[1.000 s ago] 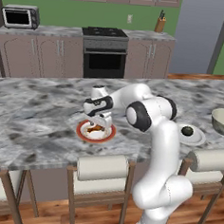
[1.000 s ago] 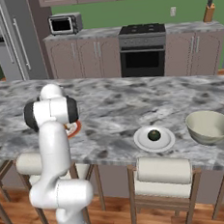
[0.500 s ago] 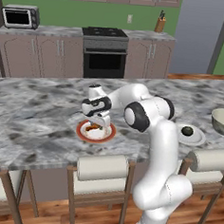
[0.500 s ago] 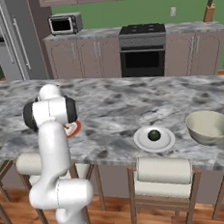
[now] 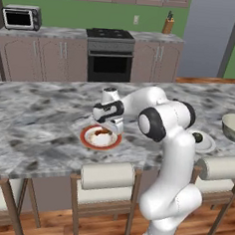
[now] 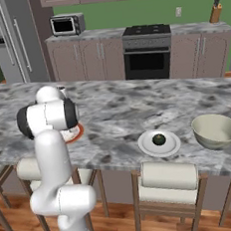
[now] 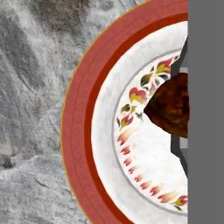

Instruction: Pick the chicken drumstick and squash from their plates and place them in the bowl. Then put the bowl in the fridge.

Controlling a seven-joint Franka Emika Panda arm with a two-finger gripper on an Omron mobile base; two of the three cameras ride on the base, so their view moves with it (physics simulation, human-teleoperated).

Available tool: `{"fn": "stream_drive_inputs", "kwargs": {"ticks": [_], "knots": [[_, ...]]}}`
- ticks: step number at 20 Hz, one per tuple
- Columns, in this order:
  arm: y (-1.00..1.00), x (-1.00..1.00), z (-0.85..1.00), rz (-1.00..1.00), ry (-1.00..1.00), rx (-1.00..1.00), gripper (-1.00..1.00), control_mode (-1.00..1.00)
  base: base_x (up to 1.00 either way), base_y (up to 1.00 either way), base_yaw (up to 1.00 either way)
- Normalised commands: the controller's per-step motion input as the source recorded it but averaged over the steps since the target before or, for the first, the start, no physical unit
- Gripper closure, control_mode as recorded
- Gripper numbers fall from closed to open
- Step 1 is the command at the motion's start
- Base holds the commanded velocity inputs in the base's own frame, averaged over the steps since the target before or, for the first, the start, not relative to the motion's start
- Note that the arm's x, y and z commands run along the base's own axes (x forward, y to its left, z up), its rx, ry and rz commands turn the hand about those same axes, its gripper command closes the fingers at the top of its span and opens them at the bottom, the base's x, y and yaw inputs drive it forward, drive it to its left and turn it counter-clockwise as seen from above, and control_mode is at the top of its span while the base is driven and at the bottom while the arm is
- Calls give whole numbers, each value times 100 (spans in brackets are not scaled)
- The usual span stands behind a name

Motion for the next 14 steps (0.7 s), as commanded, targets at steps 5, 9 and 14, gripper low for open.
{"fn": "stream_drive_inputs", "kwargs": {"ticks": [5, 9, 14], "knots": [[-40, -43, 57, 19, -3, 14, 100, -100, 0, 0, 0], [-37, -46, 63, 24, -1, 9, 100, -100, 0, 0, 0], [-33, -46, 63, 24, 0, 0, 100, -100, 0, 0, 0]]}}
